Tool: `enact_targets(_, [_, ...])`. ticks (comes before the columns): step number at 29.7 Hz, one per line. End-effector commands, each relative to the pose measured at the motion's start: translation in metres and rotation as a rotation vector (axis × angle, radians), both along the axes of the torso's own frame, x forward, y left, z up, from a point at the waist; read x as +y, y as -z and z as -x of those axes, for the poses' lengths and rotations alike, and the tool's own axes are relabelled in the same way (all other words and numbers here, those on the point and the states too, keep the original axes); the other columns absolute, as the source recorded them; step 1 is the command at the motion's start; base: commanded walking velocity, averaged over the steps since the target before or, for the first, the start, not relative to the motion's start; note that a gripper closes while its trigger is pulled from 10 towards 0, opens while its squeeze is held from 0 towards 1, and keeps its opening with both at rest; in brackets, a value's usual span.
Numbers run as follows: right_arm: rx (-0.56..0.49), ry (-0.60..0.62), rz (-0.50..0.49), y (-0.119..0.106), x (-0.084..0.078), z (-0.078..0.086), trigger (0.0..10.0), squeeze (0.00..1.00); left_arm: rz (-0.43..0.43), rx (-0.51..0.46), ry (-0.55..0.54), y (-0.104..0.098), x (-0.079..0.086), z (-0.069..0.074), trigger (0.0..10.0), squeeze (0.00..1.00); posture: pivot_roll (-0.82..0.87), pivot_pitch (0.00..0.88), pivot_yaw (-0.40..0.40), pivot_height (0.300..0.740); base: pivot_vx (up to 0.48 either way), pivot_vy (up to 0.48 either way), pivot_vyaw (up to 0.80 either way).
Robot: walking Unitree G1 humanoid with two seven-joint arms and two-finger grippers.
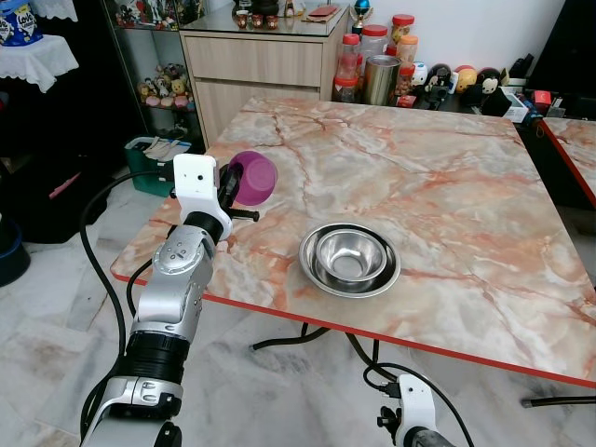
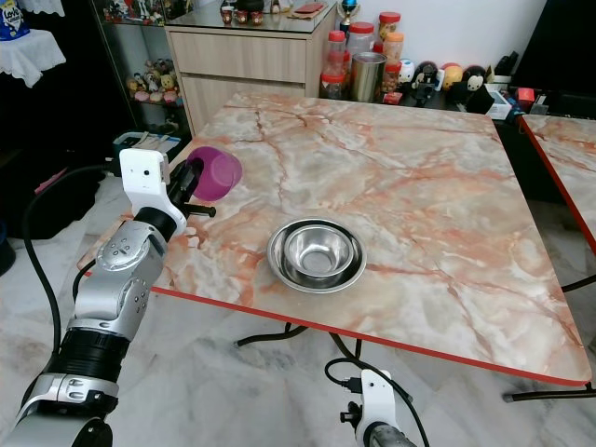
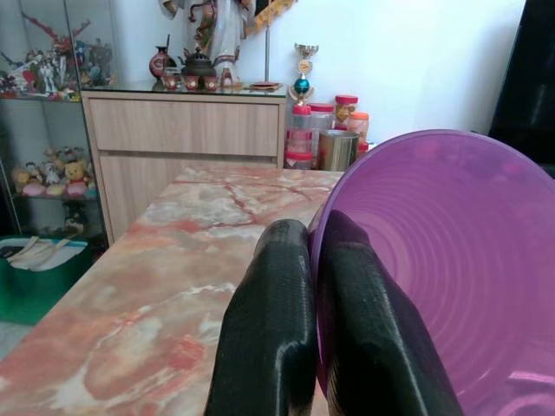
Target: Setting the table
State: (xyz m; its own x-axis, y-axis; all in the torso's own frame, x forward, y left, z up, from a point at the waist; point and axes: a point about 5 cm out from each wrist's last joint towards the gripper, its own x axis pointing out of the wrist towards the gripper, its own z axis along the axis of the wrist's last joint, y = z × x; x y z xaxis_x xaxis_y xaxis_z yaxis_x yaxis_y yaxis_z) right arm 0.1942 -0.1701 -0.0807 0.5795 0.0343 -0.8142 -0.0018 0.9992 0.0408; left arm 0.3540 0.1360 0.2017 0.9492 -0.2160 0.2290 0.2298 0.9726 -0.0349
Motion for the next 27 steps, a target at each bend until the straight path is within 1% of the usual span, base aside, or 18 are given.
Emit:
enact_targets(1, [-0.013, -0.016, 0.015, -0.002, 0.000, -0.004, 10.0, 0.00, -0.010, 0.011, 0.002, 0.001, 0.000, -0.001, 10.0, 0.00, 0.06, 0.000, 0.001, 0.740, 0.000, 0.000, 0.00])
enact_targets(3, [-0.013, -0.016, 0.016, -0.002, 0.000, -0.004, 10.0, 0.00, -0.010, 0.011, 0.002, 0.001, 0.000, -0.001, 10.0, 0.00, 0.06, 0.000, 0.001, 0.740, 0.000, 0.000, 0.00])
enact_targets(4, [-0.019, 0.042, 0.055, -0.012, -0.101, 0.029, 10.0, 0.00, -0.010, 0.012, 0.002, 0.001, 0.001, -0.001, 10.0, 0.00, 0.06, 0.000, 0.000, 0.740, 0.000, 0.000, 0.00])
enact_targets(5, [-0.019, 0.042, 0.055, -0.012, -0.101, 0.029, 10.0, 0.00, -0.010, 0.012, 0.002, 0.001, 0.001, -0.001, 10.0, 0.00, 0.06, 0.000, 0.000, 0.740, 0.000, 0.000, 0.00])
enact_targets(6, [-0.027, 0.045, 0.080, -0.021, -0.129, 0.040, 10.0, 0.00, -0.010, 0.012, 0.003, 0.001, 0.001, -0.001, 10.0, 0.00, 0.06, 0.000, 0.000, 0.740, 0.000, 0.000, 0.00])
enact_targets(7, [-0.031, 0.044, 0.099, -0.026, -0.143, 0.045, 10.0, 0.00, -0.010, 0.013, 0.004, 0.001, 0.001, -0.001, 10.0, 0.00, 0.06, 0.000, 0.000, 0.740, 0.000, 0.000, 0.00])
enact_targets(8, [-0.055, 0.036, 0.101, -0.027, -0.140, 0.040, 10.0, 0.00, -0.010, 0.013, 0.008, 0.002, 0.000, -0.001, 10.0, 0.00, 0.06, 0.000, 0.000, 0.740, 0.000, 0.000, 0.00])
enact_targets(9, [-0.055, 0.036, 0.101, -0.027, -0.140, 0.040, 10.0, 0.00, -0.010, 0.013, 0.008, 0.002, 0.000, -0.001, 10.0, 0.00, 0.06, 0.000, 0.000, 0.740, 0.000, 0.000, 0.00])
enact_targets(11, [-0.088, 0.016, 0.067, -0.027, -0.131, 0.032, 10.0, 0.00, -0.009, 0.015, 0.009, 0.002, 0.000, -0.001, 10.0, 0.00, 0.06, 0.000, 0.001, 0.740, 0.000, 0.000, 0.00])
enact_targets(13, [-0.116, 0.006, 0.027, -0.026, -0.119, 0.024, 10.0, 0.00, -0.009, 0.016, 0.010, 0.002, 0.000, -0.001, 10.0, 0.00, 0.06, 0.000, 0.001, 0.740, 0.000, 0.000, 0.00])
enact_targets(15, [-0.117, 0.006, 0.027, -0.026, -0.118, 0.023, 10.0, 0.00, -0.009, 0.016, 0.010, 0.002, 0.000, -0.001, 10.0, 0.00, 0.06, 0.000, 0.004, 0.740, 0.000, 0.000, 0.00])
enact_targets(17, [-0.116, -0.002, 0.014, -0.024, -0.112, 0.022, 10.0, 0.00, -0.009, 0.016, 0.011, 0.002, -0.001, -0.001, 10.0, 0.00, 0.06, 0.000, 0.002, 0.740, 0.000, 0.000, 0.00])
enact_targets(18, [-0.114, -0.009, -0.003, -0.022, -0.106, 0.022, 10.0, 0.00, -0.009, 0.015, 0.012, 0.002, -0.001, -0.001, 10.0, 0.00, 0.06, 0.000, 0.002, 0.740, 0.000, 0.000, 0.00])
enact_targets(21, [-0.112, -0.012, -0.016, -0.020, -0.103, 0.024, 10.0, 0.00, -0.010, 0.015, 0.011, 0.002, 0.000, -0.001, 10.0, 0.00, 0.06, 0.000, -0.002, 0.740, 0.000, 0.000, 0.00])
enact_targets(24, [-0.106, -0.004, -0.045, -0.015, -0.094, 0.027, 10.0, 0.00, -0.011, 0.017, 0.009, 0.003, 0.001, -0.001, 10.0, 0.00, 0.06, 0.000, -0.002, 0.740, 0.000, 0.000, 0.00])
enact_targets(25, [-0.099, -0.020, -0.054, -0.013, -0.089, 0.029, 10.0, 0.00, -0.012, 0.019, 0.010, 0.004, 0.001, -0.001, 10.0, 0.00, 0.06, 0.000, -0.002, 0.740, 0.000, 0.000, 0.00])
enact_targets(26, [-0.099, -0.020, -0.054, -0.013, -0.089, 0.029, 10.0, 0.00, -0.012, 0.019, 0.010, 0.004, 0.001, -0.001, 10.0, 0.00, 0.06, 0.000, -0.002, 0.740, 0.000, 0.000, 0.00])
enact_targets(27, [-0.102, -0.047, -0.060, -0.012, -0.084, 0.029, 10.0, 0.00, -0.013, 0.020, 0.011, 0.004, 0.001, 0.000, 10.0, 0.00, 0.06, 0.000, -0.002, 0.740, 0.000, 0.000, 0.00])
